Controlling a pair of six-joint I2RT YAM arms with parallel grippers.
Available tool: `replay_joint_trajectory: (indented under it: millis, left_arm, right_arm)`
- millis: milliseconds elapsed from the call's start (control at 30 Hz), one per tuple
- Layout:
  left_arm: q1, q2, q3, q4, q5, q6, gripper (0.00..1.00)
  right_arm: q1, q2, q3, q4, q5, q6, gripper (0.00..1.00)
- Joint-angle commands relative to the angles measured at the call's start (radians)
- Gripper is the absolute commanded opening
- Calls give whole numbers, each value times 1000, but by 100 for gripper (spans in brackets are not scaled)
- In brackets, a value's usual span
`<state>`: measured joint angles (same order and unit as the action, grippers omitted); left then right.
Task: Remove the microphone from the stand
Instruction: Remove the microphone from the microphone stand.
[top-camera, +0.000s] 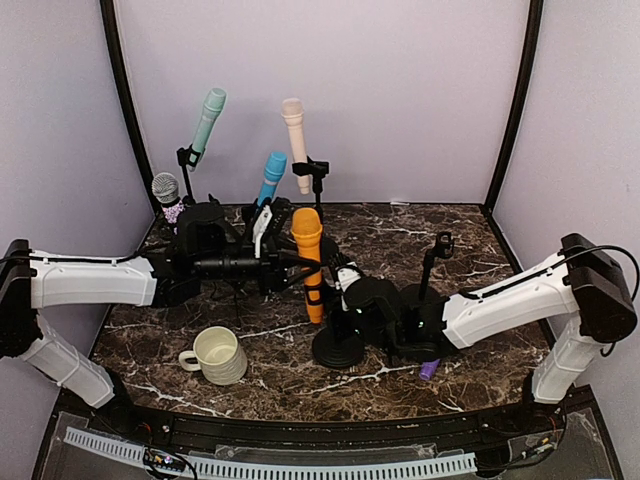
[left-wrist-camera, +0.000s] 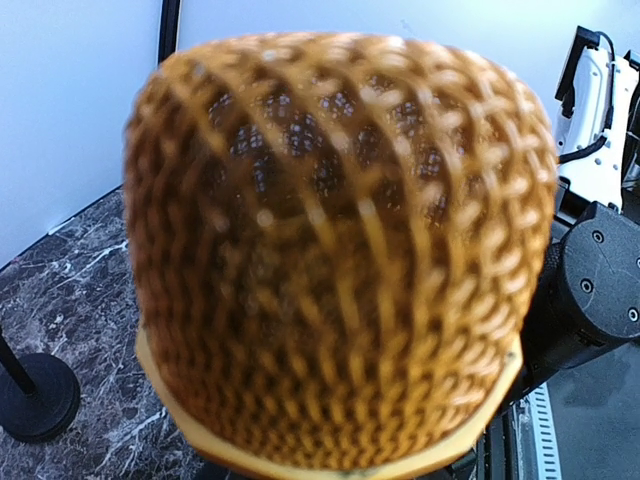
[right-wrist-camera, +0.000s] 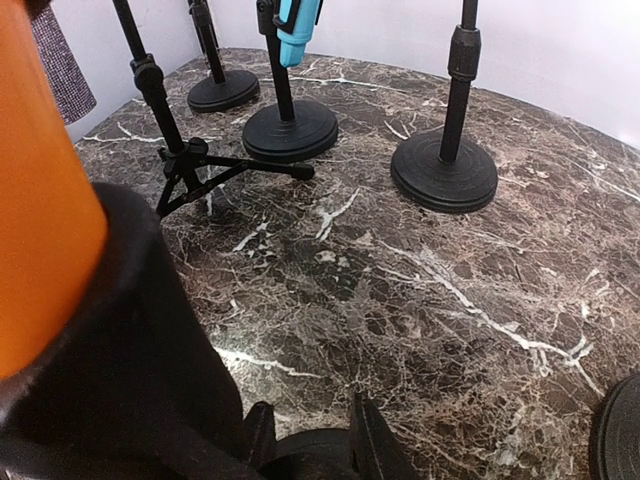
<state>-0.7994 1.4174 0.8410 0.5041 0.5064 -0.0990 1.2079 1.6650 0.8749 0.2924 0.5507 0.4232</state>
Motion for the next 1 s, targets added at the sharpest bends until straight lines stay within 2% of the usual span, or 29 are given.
replay_joint_trajectory:
  millis: [0,333,567,767,967]
  left_arm:
    - [50,-41,105,3,126,-62,0]
    - [74,-12,136,-41,184,-55,0]
    - [71,-70,82,-22,187,54,0]
    - [50,-114,82,-113,145,212,0]
    - [46,-116,91,-133,160,220,0]
  right_arm:
    - [-22,40,-39,-91,32,52,0]
    - [-8,71,-3,-127,56,62,0]
    - [-59,68,6,-164,-23,159,0]
    - [-99,91,26,-208,-59,204,0]
    - [-108,116,48,-229,-72,209,0]
